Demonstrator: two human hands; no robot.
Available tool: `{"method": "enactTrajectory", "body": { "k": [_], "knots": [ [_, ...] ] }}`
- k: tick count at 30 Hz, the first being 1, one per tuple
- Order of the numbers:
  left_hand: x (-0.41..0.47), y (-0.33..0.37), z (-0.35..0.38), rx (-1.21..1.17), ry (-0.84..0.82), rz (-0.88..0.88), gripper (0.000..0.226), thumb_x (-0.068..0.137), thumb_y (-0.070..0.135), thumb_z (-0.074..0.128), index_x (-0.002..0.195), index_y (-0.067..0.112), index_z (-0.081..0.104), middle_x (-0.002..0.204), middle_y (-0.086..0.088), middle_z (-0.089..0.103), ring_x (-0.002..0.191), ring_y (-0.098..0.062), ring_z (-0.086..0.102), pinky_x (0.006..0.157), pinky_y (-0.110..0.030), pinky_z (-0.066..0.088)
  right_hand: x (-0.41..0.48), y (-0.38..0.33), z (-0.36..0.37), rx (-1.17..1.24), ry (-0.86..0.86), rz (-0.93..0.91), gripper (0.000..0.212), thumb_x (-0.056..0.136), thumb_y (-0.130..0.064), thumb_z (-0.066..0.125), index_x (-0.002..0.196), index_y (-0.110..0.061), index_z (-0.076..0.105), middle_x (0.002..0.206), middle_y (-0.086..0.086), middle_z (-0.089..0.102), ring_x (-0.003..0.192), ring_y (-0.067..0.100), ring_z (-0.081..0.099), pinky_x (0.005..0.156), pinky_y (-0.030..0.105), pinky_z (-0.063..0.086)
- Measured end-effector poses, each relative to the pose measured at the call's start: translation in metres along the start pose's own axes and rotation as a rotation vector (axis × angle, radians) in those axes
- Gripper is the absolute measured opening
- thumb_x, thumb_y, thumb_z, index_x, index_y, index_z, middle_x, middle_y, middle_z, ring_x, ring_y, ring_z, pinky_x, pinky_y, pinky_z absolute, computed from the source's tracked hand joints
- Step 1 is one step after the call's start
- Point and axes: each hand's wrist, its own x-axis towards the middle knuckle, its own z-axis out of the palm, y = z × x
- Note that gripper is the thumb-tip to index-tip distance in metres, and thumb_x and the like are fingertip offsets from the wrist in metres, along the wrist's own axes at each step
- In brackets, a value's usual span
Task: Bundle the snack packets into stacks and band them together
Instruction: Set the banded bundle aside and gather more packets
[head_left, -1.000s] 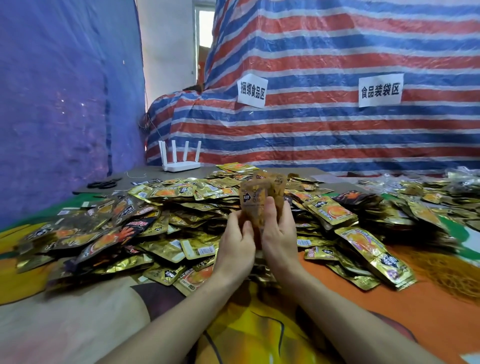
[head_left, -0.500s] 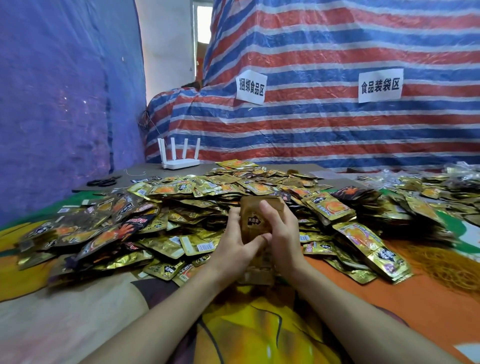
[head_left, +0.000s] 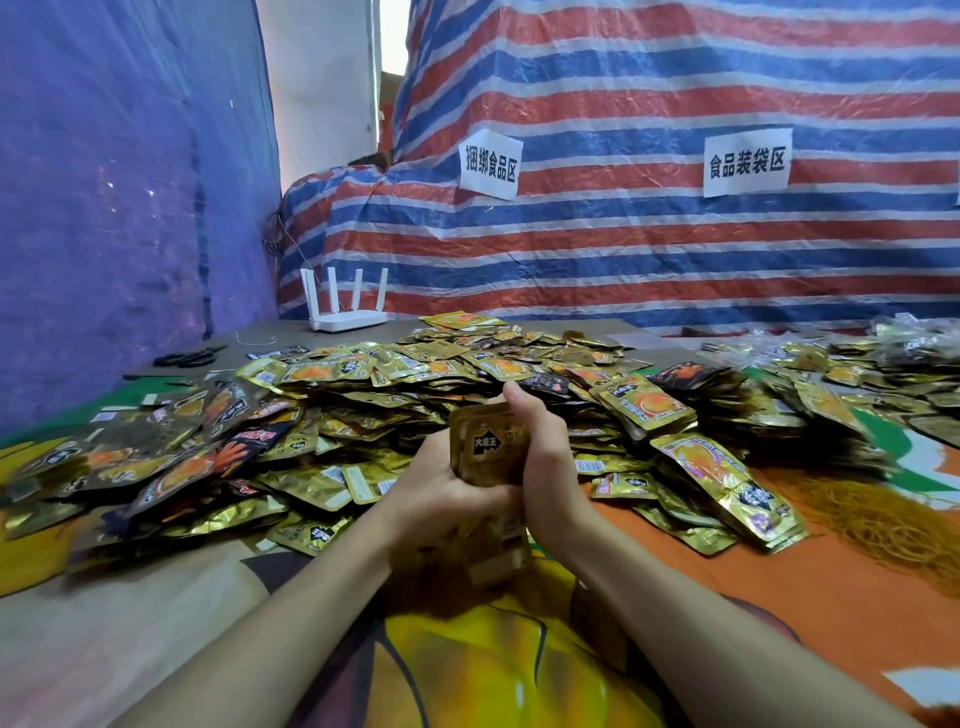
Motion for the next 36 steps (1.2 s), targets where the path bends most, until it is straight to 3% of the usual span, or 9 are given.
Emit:
{"method": "enactTrajectory", "body": {
  "k": [2, 5, 10, 15, 18, 20, 24, 29, 36],
  "knots": [
    [-0.002, -0.002, 0.001, -0.014, -0.027, -0.029, 0.024, 0.067, 0.006, 0.075, 0.090, 0.011, 0.070, 0.080, -0.003, 0.073, 0.077, -0.016, 0.070, 0.070, -0.028, 0.056, 0.001, 0.000, -0.001, 0.033, -0.031, 0.066, 0.035, 0.080, -0.043, 0.054, 0.066, -0.016, 0.071, 0.071, 0.006, 0.067, 0.069, 0.020, 0.066, 0.068, 0.031, 0.053],
    [-0.005, -0.002, 0.007, -0.110, 0.033, -0.081, 0.023, 0.068, 0.008, 0.070, 0.088, 0.017, 0.070, 0.083, -0.016, 0.071, 0.078, -0.032, 0.069, 0.073, -0.044, 0.057, 0.003, -0.006, -0.004, -0.021, -0.057, -0.050, 0.029, 0.080, -0.033, 0.046, 0.077, -0.011, 0.064, 0.073, 0.001, 0.062, 0.067, 0.012, 0.060, 0.059, 0.023, 0.050],
    [-0.007, 0.001, 0.018, -0.147, 0.132, -0.033, 0.032, 0.070, 0.010, 0.066, 0.101, 0.020, 0.065, 0.088, -0.004, 0.075, 0.080, -0.019, 0.072, 0.067, -0.029, 0.058, 0.004, -0.019, -0.018, -0.241, 0.079, -0.165, 0.037, 0.081, -0.031, 0.051, 0.093, 0.002, 0.063, 0.085, 0.004, 0.061, 0.070, 0.001, 0.059, 0.061, 0.014, 0.047],
    [-0.013, 0.004, 0.028, -0.193, 0.038, -0.014, 0.041, 0.078, 0.003, 0.064, 0.110, 0.026, 0.053, 0.076, -0.007, 0.062, 0.058, -0.030, 0.055, 0.050, -0.040, 0.048, -0.014, -0.033, -0.061, -0.661, 0.111, -0.167, 0.012, 0.094, -0.027, 0.063, 0.090, -0.017, 0.068, 0.081, -0.007, 0.067, 0.072, 0.000, 0.062, 0.063, 0.013, 0.045],
    [-0.012, 0.005, 0.031, -0.135, 0.062, -0.024, 0.045, 0.068, 0.004, 0.066, 0.112, 0.010, 0.063, 0.093, 0.001, 0.075, 0.079, -0.029, 0.066, 0.070, -0.036, 0.056, -0.020, -0.061, -0.110, -1.097, 0.138, -0.045, 0.007, 0.091, -0.019, 0.066, 0.095, -0.021, 0.072, 0.082, -0.011, 0.067, 0.076, 0.003, 0.063, 0.063, 0.012, 0.046],
    [-0.011, 0.004, 0.033, -0.165, 0.087, -0.059, 0.038, 0.065, 0.007, 0.068, 0.103, 0.008, 0.070, 0.098, -0.001, 0.076, 0.090, -0.024, 0.069, 0.086, -0.042, 0.052, -0.024, -0.085, -0.144, -1.309, 0.166, 0.172, 0.010, 0.087, -0.018, 0.066, 0.094, -0.023, 0.071, 0.087, -0.004, 0.070, 0.082, 0.019, 0.068, 0.074, 0.030, 0.056],
    [-0.011, 0.005, 0.033, -0.221, 0.106, -0.099, 0.032, 0.064, 0.012, 0.072, 0.094, 0.003, 0.068, 0.088, -0.007, 0.070, 0.085, -0.025, 0.066, 0.084, -0.045, 0.050, -0.040, -0.127, -0.201, -1.753, 0.160, 0.479, 0.013, 0.077, -0.010, 0.061, 0.083, -0.018, 0.070, 0.084, 0.008, 0.070, 0.084, 0.029, 0.068, 0.075, 0.037, 0.059],
    [-0.007, 0.005, 0.030, -0.227, 0.120, -0.099, 0.027, 0.062, 0.010, 0.072, 0.088, 0.003, 0.068, 0.087, -0.012, 0.068, 0.086, -0.031, 0.066, 0.086, -0.048, 0.051, -0.052, -0.141, -0.229, -1.890, 0.118, 0.556, 0.023, 0.079, -0.004, 0.055, 0.089, -0.016, 0.071, 0.083, 0.004, 0.064, 0.081, 0.028, 0.064, 0.060, 0.030, 0.050],
    [-0.006, 0.003, 0.027, -0.219, 0.085, -0.105, 0.020, 0.063, 0.010, 0.073, 0.082, 0.015, 0.071, 0.088, -0.009, 0.068, 0.086, -0.031, 0.065, 0.089, -0.053, 0.053, -0.044, -0.122, -0.221, -1.967, 0.039, 0.420, 0.035, 0.084, -0.022, 0.062, 0.115, -0.037, 0.072, 0.117, -0.001, 0.066, 0.109, 0.024, 0.064, 0.075, 0.030, 0.049]
  ]
}}
